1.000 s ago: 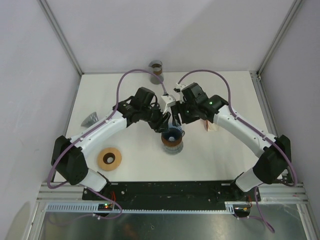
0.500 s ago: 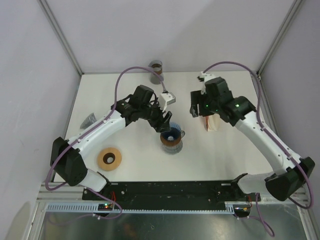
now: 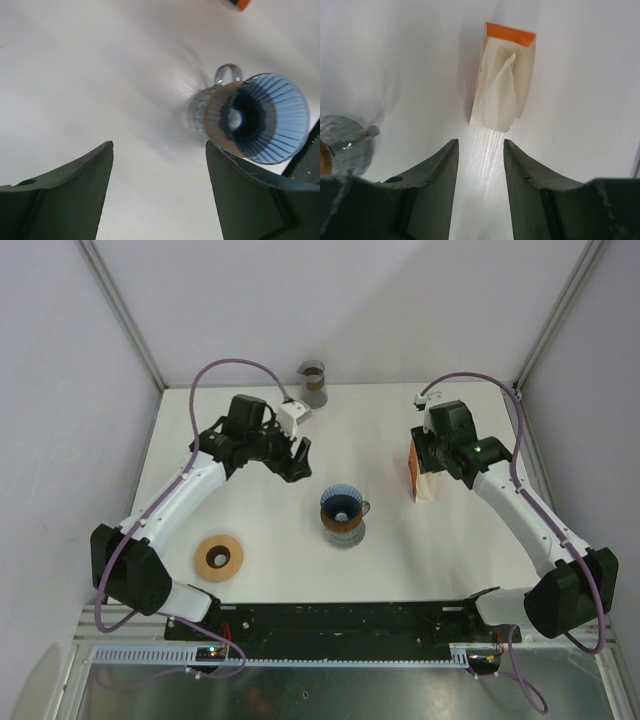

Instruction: Place the coffee filter in the dripper

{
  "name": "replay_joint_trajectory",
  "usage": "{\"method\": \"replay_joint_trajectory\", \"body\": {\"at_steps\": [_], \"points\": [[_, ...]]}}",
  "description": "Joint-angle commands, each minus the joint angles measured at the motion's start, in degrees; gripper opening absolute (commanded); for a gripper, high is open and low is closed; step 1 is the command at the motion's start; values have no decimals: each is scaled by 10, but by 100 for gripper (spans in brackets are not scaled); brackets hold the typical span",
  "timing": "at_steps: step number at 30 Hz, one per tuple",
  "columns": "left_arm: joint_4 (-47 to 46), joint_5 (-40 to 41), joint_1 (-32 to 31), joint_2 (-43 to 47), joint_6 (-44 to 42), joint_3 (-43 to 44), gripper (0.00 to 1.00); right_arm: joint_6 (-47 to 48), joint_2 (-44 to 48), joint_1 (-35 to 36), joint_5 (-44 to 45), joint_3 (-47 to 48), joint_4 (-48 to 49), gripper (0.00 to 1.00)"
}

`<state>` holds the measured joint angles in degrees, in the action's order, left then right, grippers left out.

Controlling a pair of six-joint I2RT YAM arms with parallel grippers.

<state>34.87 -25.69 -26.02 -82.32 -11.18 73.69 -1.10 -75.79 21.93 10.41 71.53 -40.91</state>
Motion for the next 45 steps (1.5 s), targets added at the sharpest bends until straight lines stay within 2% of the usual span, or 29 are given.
{"method": "replay_joint_trajectory", "body": {"at_steps": [1,6,14,21,37,41,45], "points": [[-6,-10,35,27,-29,8,79,158,-5,-26,-69,-3,81,45],[-9,-4,47,33,-47,-1,79,279,-22,-46,-135,-22,111,40],[-9,-1,50,27,-53,-8,79,379,-69,-72,-157,-32,121,46],[-9,-3,50,21,-53,-8,79,392,-102,-76,-127,-32,142,36],[-9,-11,50,19,-54,-8,79,396,-167,-52,-35,-32,160,32],[-9,-10,50,22,-55,-7,79,390,-187,-49,-19,-32,161,27],[-9,-11,50,21,-55,-7,79,379,-186,-46,-11,-32,162,15]]}}
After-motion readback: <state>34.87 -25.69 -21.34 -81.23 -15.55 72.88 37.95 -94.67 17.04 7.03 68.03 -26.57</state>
